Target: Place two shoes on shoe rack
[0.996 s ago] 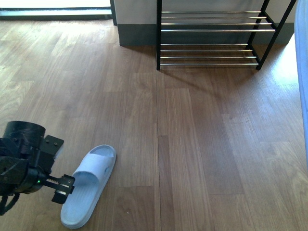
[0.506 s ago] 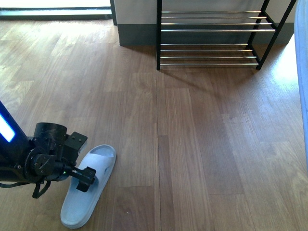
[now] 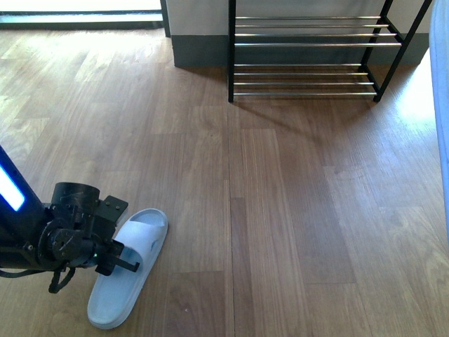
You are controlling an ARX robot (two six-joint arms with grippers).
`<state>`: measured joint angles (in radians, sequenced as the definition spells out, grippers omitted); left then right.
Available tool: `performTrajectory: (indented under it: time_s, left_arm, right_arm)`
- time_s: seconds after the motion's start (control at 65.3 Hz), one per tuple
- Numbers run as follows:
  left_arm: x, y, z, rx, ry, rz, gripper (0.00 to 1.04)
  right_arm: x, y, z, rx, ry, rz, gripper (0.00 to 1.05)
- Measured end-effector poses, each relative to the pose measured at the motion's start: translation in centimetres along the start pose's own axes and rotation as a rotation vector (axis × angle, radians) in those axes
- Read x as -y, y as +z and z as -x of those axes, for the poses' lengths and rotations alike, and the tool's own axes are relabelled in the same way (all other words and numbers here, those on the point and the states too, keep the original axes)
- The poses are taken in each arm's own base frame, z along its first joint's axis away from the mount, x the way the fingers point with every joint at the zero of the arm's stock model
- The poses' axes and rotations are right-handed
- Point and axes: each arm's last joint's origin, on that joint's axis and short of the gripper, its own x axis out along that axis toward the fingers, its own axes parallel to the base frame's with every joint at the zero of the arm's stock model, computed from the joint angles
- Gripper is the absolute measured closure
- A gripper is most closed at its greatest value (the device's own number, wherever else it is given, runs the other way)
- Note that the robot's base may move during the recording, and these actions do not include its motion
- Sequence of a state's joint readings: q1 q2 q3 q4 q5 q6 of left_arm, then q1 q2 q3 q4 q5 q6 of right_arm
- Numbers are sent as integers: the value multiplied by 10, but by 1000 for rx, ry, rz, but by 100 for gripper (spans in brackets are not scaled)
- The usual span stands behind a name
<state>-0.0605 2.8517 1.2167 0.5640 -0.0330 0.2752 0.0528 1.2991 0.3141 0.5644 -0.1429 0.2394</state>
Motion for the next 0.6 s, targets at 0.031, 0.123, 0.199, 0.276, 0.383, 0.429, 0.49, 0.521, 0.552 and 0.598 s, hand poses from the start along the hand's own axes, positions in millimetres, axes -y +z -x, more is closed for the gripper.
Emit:
performTrajectory:
  time_s: [0.031, 0.123, 0.199, 0.276, 0.383, 0.429, 0.49, 0.521, 0.552, 0.598]
  left_arm:
    - [-1, 6, 7, 21, 3, 11, 103]
    - [-6, 25, 29, 84, 15, 25, 103]
    - [-11, 41, 53, 125, 38, 40, 103]
    - [-16, 52, 80, 146, 77, 53, 103]
    - [-20, 59, 123, 199, 97, 80, 103]
    - [-22, 59, 147, 225, 99, 103, 103]
    - [-24, 57, 180, 257, 84, 144, 103]
    - [-24, 54, 200, 277, 79, 162, 103]
    - [-25, 53, 213, 294, 83, 171, 103]
    - [-25, 48, 239, 318, 107, 180, 103]
  right_arm:
    - [0, 0, 0, 0, 0, 0, 103]
    - [0, 0, 0, 0, 0, 0, 103]
    - [0, 0, 0, 0, 0, 0, 103]
    - [0, 0, 0, 0, 0, 0, 103]
    - [0, 0, 0, 0, 0, 0, 103]
    - [0, 0, 0, 0, 0, 0, 103]
    - [0, 0, 0, 0, 0, 0, 103]
    - [0, 0, 0, 0, 0, 0, 103]
    - [0, 0, 0, 0, 0, 0, 103]
    - [0, 0, 0, 0, 0, 0, 103]
